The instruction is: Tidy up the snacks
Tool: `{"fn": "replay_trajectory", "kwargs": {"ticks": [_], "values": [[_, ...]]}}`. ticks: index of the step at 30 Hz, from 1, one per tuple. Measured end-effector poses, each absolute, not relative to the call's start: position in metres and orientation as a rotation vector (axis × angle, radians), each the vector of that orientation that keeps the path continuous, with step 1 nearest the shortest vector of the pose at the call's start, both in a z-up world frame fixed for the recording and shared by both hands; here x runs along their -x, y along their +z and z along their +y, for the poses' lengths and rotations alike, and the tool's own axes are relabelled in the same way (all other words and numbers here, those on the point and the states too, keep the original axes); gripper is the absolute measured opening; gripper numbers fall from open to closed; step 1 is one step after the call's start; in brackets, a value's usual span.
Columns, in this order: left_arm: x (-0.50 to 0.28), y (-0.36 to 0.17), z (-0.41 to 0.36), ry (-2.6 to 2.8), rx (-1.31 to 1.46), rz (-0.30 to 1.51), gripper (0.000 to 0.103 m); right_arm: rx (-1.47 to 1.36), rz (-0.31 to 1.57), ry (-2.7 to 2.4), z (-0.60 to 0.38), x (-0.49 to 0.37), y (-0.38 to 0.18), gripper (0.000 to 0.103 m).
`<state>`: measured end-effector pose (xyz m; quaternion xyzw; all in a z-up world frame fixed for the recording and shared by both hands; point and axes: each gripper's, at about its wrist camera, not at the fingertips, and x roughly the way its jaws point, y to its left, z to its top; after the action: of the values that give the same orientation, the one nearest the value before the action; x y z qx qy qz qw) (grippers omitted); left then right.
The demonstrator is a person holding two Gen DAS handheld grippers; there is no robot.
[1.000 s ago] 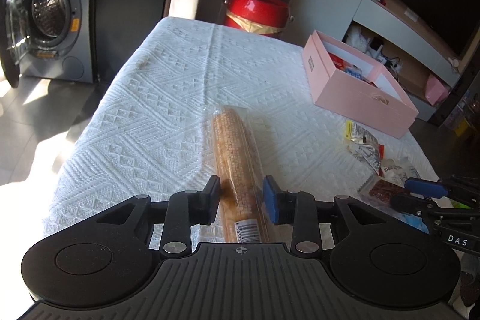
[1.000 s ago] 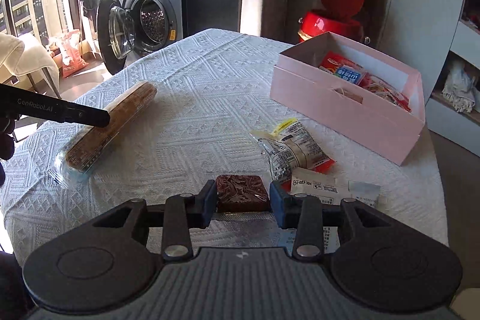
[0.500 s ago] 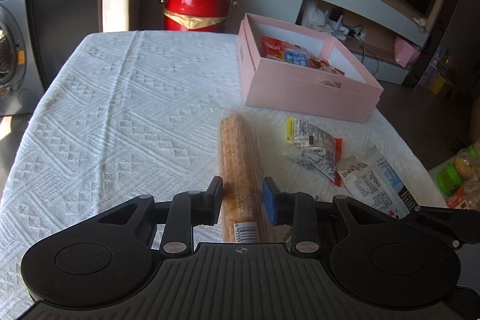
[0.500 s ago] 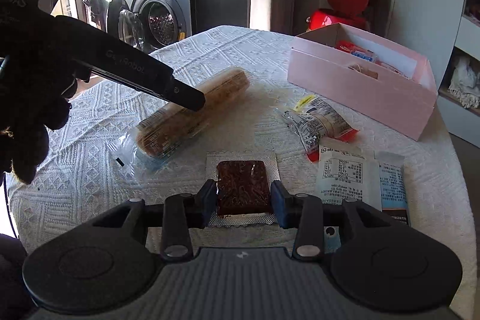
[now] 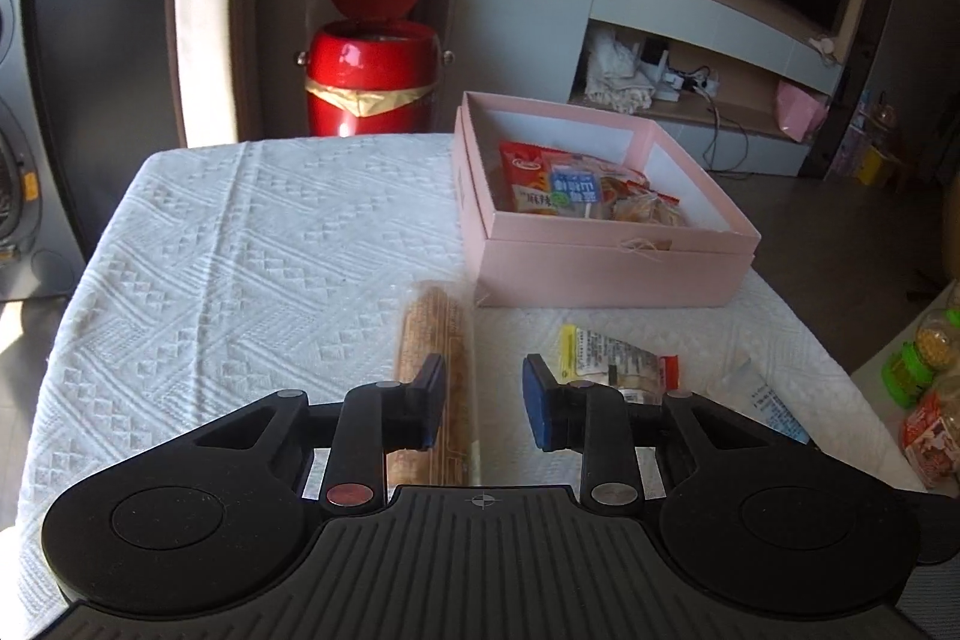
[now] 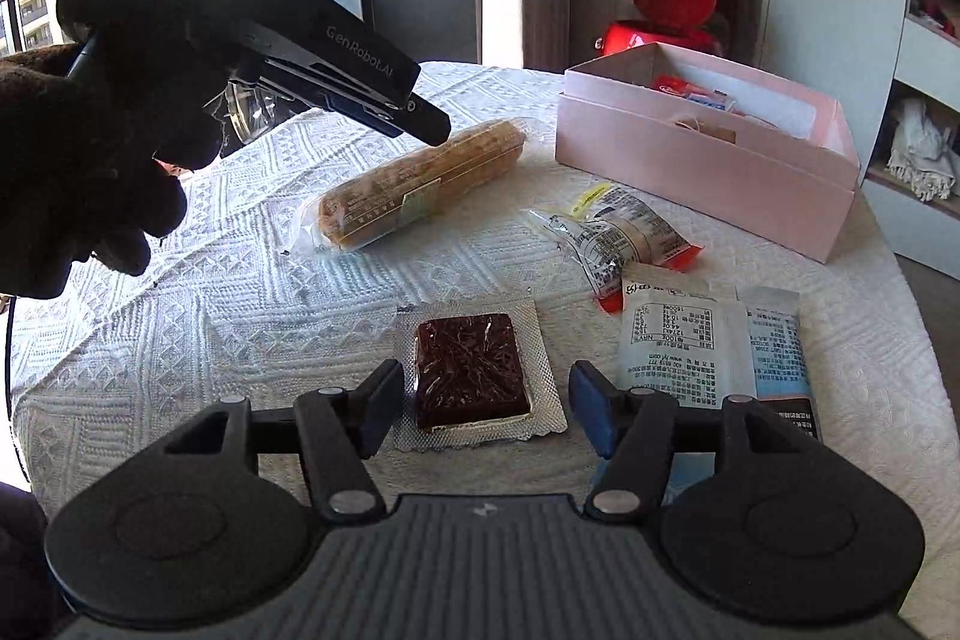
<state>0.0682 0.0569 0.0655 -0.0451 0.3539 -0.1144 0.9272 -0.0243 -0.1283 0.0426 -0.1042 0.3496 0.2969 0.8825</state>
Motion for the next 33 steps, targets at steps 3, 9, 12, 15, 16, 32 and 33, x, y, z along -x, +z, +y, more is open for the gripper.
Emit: {"fn": "replay_trajectory", "kwargs": {"ticks": [3, 9, 12, 15, 16, 32, 33], "values": [[-0.079, 0.066, 0.031, -0.351, 0.084, 0.747, 0.032, 0.217, 0.728, 0.619, -0.128, 0.025, 0.043, 0.062], [-0.130, 0.049, -0.030, -0.444, -0.105, 0.745, 0.032, 0.220, 0.727, 0.618, -0.128, 0.025, 0.042, 0.063], [-0.149, 0.030, -0.036, -0.456, -0.155, 0.816, 0.029, 0.221, 0.725, 0.614, -0.129, 0.026, 0.042, 0.064], [-0.140, 0.019, -0.022, -0.460, -0.166, 0.859, 0.027, 0.217, 0.726, 0.611, -0.130, 0.026, 0.042, 0.065], [-0.131, 0.018, -0.014, -0.461, -0.161, 0.865, 0.026, 0.216, 0.726, 0.611, -0.130, 0.026, 0.043, 0.065], [-0.035, 0.032, 0.074, -0.251, 0.000, 0.886, 0.025, 0.238, 0.729, 0.516, -0.128, 0.023, 0.046, 0.069], [-0.033, 0.033, 0.074, -0.261, 0.001, 0.883, 0.025, 0.266, 0.708, 0.468, -0.130, 0.022, 0.048, 0.067]]}}
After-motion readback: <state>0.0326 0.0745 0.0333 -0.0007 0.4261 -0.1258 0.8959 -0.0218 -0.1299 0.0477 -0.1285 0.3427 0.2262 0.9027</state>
